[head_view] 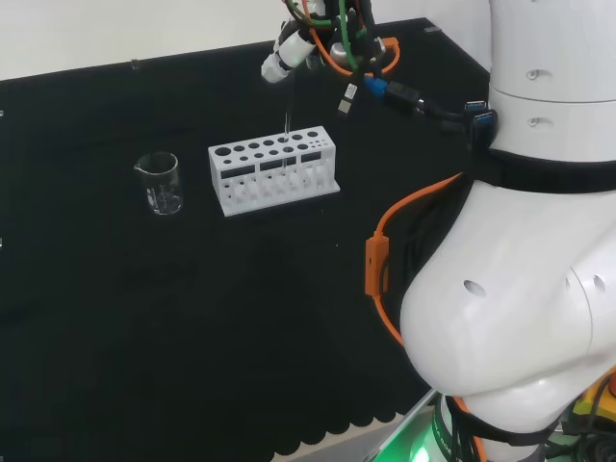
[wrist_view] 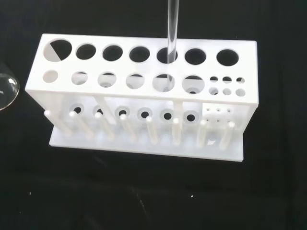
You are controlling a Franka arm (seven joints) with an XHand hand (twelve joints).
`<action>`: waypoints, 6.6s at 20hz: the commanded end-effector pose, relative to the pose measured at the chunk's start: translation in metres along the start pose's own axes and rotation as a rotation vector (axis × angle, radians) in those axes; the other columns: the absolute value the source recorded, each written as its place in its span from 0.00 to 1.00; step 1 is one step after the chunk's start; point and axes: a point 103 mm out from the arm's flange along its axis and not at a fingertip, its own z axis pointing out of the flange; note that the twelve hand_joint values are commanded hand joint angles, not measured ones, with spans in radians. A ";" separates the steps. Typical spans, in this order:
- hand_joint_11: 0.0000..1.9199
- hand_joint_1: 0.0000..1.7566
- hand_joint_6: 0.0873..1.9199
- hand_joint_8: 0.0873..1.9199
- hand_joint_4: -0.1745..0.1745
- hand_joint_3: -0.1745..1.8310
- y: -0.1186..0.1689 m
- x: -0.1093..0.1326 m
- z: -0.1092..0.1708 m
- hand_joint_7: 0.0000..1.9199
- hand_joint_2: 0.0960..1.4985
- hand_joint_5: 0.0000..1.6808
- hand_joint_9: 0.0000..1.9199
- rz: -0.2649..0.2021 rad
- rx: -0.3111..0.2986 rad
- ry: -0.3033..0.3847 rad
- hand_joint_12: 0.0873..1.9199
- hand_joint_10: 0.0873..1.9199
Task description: Take the glass rod from the white test tube rack.
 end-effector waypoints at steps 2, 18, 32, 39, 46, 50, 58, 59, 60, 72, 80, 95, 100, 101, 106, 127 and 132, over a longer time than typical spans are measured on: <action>0.31 0.24 0.01 0.41 0.47 0.27 0.004 0.003 0.005 0.20 0.52 0.21 0.30 -0.016 0.013 -0.009 0.69 0.43; 0.35 0.27 0.03 0.41 0.46 0.26 0.025 -0.011 0.018 0.21 0.55 0.22 0.34 -0.005 0.048 -0.013 0.67 0.41; 0.42 0.38 0.34 0.40 0.38 0.30 0.037 -0.019 0.019 0.27 0.56 0.18 0.41 -0.019 0.025 -0.010 0.62 0.37; 0.46 0.42 0.40 0.40 0.32 0.33 0.044 -0.020 0.023 0.30 0.55 0.20 0.45 -0.022 0.019 -0.015 0.61 0.35; 0.49 0.44 0.43 0.40 0.29 0.34 0.049 -0.016 0.024 0.32 0.54 0.22 0.48 -0.029 0.013 -0.029 0.59 0.34; 0.51 0.46 0.45 0.39 0.24 0.36 0.050 -0.016 0.024 0.35 0.52 0.25 0.50 -0.030 0.002 -0.036 0.58 0.32; 0.57 0.52 0.46 0.38 0.11 0.39 0.052 -0.015 0.025 0.41 0.51 0.34 0.56 -0.033 -0.031 -0.044 0.55 0.29; 0.58 0.53 0.47 0.38 0.10 0.39 0.053 -0.015 0.025 0.41 0.51 0.34 0.56 -0.034 -0.031 -0.042 0.54 0.28; 0.58 0.53 0.47 0.38 0.09 0.39 0.053 -0.014 0.026 0.42 0.51 0.34 0.57 -0.034 -0.031 -0.042 0.54 0.28; 0.67 0.60 0.47 0.37 0.01 0.43 0.055 -0.008 0.026 0.48 0.47 0.39 0.64 -0.050 -0.100 -0.037 0.46 0.23; 0.77 0.71 0.53 0.50 0.00 0.14 0.055 -0.004 0.023 0.53 0.69 0.55 0.76 -0.065 -0.169 -0.031 0.32 0.14; 0.83 0.74 0.35 0.34 0.00 0.07 0.048 0.006 0.015 0.63 0.67 0.68 0.89 -0.027 -0.206 -0.168 0.24 0.14; 0.84 0.74 0.34 0.33 0.00 0.04 0.040 0.005 0.011 0.64 0.69 0.69 0.91 -0.023 -0.190 -0.185 0.24 0.15; 0.84 0.74 0.33 0.33 0.00 0.02 0.038 0.005 0.010 0.64 0.70 0.70 0.91 -0.024 -0.193 -0.185 0.24 0.14; 0.84 0.74 0.33 0.32 0.00 0.00 0.031 0.004 0.002 0.64 0.71 0.70 0.92 -0.027 -0.217 -0.176 0.24 0.14; 0.85 0.74 0.33 0.32 0.00 0.00 -0.012 0.005 -0.036 0.64 0.71 0.70 0.92 -0.009 -0.271 -0.176 0.24 0.14; 0.85 0.74 0.33 0.32 0.00 0.00 -0.027 0.011 -0.045 0.64 0.71 0.70 0.92 -0.008 -0.276 -0.183 0.24 0.14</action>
